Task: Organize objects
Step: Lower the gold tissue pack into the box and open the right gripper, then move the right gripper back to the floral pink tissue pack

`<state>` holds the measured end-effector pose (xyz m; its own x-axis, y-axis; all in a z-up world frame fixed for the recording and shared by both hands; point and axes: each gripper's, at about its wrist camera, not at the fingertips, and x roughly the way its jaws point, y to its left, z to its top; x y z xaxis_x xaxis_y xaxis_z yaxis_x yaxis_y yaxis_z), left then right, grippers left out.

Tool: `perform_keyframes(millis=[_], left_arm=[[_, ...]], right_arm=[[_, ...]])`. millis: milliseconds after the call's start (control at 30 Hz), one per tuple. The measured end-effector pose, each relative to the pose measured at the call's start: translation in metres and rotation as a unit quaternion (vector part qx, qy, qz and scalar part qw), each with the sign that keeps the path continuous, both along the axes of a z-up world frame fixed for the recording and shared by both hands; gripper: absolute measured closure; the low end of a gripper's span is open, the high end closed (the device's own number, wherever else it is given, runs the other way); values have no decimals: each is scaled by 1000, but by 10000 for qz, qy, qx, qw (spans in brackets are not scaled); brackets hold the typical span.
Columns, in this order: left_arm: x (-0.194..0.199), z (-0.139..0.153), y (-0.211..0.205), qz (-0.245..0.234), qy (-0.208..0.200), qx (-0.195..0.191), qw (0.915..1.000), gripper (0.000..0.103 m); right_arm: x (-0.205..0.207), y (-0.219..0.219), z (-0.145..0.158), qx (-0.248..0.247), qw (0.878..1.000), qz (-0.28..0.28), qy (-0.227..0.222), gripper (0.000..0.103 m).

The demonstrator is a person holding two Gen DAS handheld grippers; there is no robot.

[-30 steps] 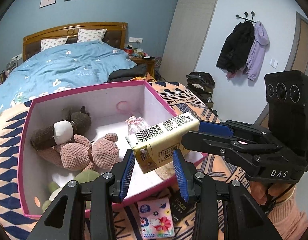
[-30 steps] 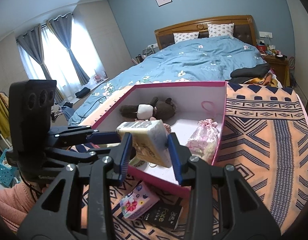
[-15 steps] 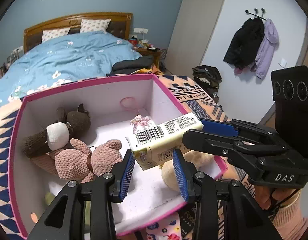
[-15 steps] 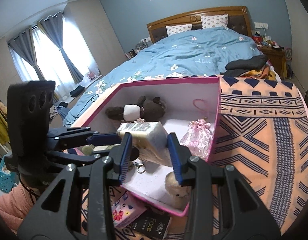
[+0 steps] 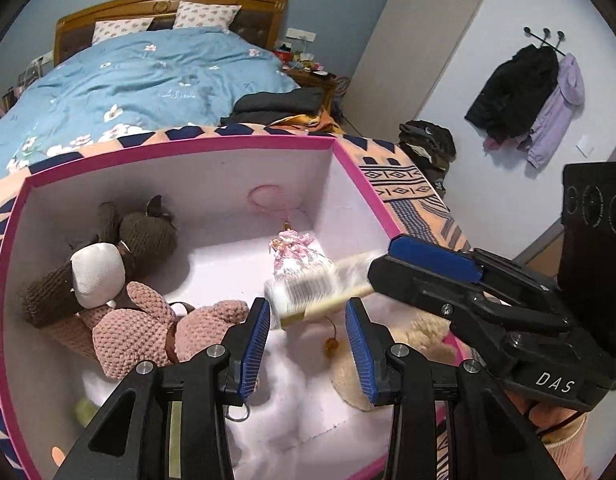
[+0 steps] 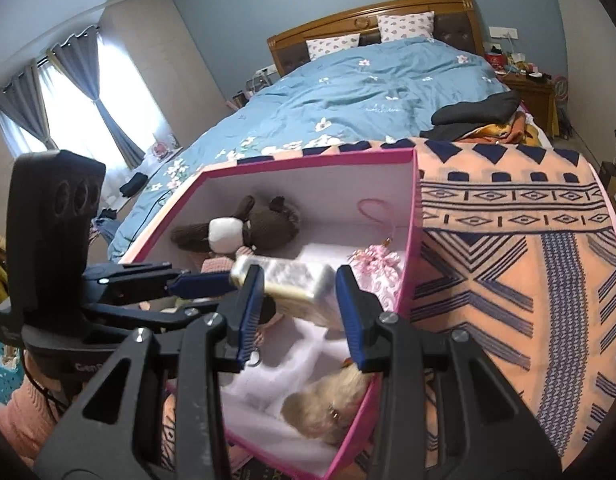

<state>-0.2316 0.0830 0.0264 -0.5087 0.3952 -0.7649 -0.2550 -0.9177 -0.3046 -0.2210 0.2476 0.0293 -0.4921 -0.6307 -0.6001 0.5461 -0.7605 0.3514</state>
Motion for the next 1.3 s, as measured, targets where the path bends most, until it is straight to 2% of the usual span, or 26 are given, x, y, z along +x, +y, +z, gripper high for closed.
perform_keyframes(millis=[300,567,700,833,967,1167,1300], left_arm=[[7,1,3,0,189,-168,9997,54],[35,11,-1,-91,633,-112,9979,46],[58,21,-6,-124,954,-82,9953,41],[89,29,-11,-211,1298,-125,9912,34],[123,32,-19,-309,1493,-118,9882,33],[169,24,-29,-504,1546,94,9866,29],[185,4,-32,-575,1297,148,9898,29]], right_arm=[[2,3,-2,5,10000,-76,33,63],[21,10,2,-100,9998,61,132,63],[37,13,10,-238,9993,175,239,62],[60,15,19,-366,9978,359,426,50],[88,17,23,-416,9956,610,576,50],[130,16,16,-366,9915,1056,671,49],[143,6,-6,-94,9915,1204,493,49]])
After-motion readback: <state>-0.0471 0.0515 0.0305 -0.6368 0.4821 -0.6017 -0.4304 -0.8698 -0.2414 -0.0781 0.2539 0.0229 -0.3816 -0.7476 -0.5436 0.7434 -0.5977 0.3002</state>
